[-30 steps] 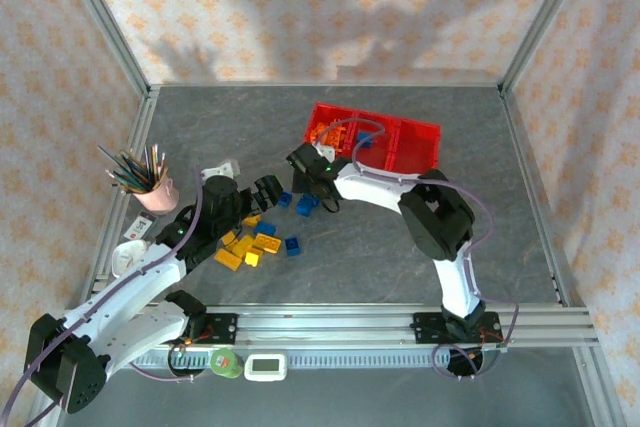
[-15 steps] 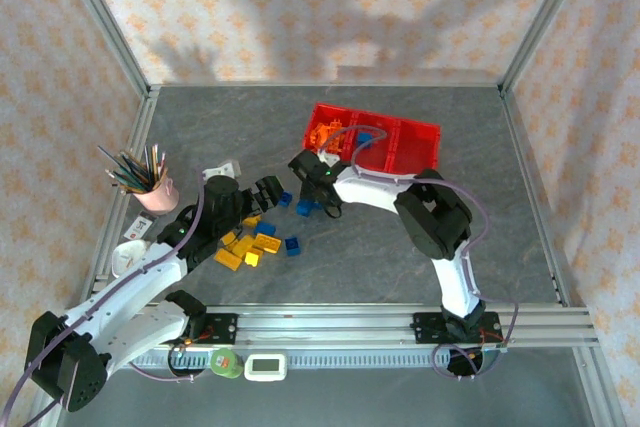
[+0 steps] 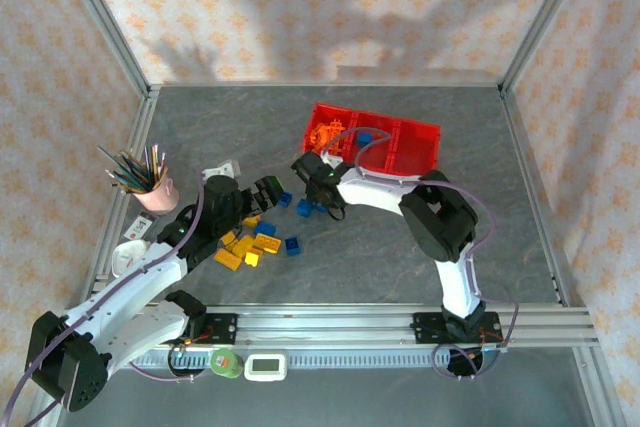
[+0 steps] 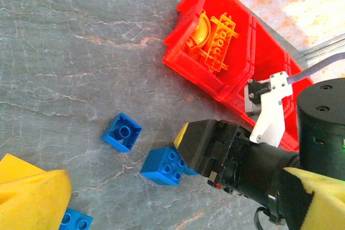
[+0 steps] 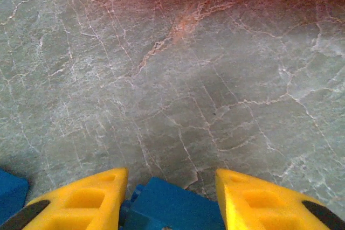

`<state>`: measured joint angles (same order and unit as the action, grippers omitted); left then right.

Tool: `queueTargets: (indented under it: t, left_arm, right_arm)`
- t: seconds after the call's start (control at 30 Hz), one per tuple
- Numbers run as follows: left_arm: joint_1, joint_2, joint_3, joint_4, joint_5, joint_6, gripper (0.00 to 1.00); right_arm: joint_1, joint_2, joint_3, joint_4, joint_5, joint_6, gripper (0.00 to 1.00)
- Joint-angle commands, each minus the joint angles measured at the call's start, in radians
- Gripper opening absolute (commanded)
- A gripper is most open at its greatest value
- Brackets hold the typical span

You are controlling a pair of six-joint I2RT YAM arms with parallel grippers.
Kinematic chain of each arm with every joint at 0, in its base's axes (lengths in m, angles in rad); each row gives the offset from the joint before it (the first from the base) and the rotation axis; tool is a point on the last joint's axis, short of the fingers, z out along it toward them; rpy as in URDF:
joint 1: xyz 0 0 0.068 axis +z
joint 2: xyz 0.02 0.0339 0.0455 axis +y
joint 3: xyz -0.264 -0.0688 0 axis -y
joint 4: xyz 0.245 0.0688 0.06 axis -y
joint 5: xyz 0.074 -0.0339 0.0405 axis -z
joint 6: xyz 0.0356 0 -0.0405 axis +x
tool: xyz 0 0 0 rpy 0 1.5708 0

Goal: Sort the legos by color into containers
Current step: Pick up the lego from the center of the table.

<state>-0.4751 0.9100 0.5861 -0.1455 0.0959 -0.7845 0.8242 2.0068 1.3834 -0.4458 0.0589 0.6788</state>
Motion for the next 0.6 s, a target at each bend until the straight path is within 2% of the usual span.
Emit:
queueTargets:
  t: [0.0,0.23,0.43,0.57]
  left_arm:
    - [0.007,-0.01,0.013,-0.011,0.0,0.005,0.99]
    - [0.003,0.025,0.043,-0.005,0.049,0.008,0.99]
    - [-0.033,0.069,0.069,0.021,0.054,0.012,0.99]
    - [-0.076,0.135,0.097,0.07,0.056,0.002,0.99]
  right_arm:
    - [0.004,-0.088,-0.01,-0.016,0.035,-0.011,0.34]
    - [-0.038,-0.206,-0.045,-0.025,0.051,-0.041,0.34]
    - [-0.138,-0.293,-0.045,-0.052,0.086,-0.119,0.34]
    - [-0.237,-0.29,-0.013,-0.052,0.082,-0.195,0.35]
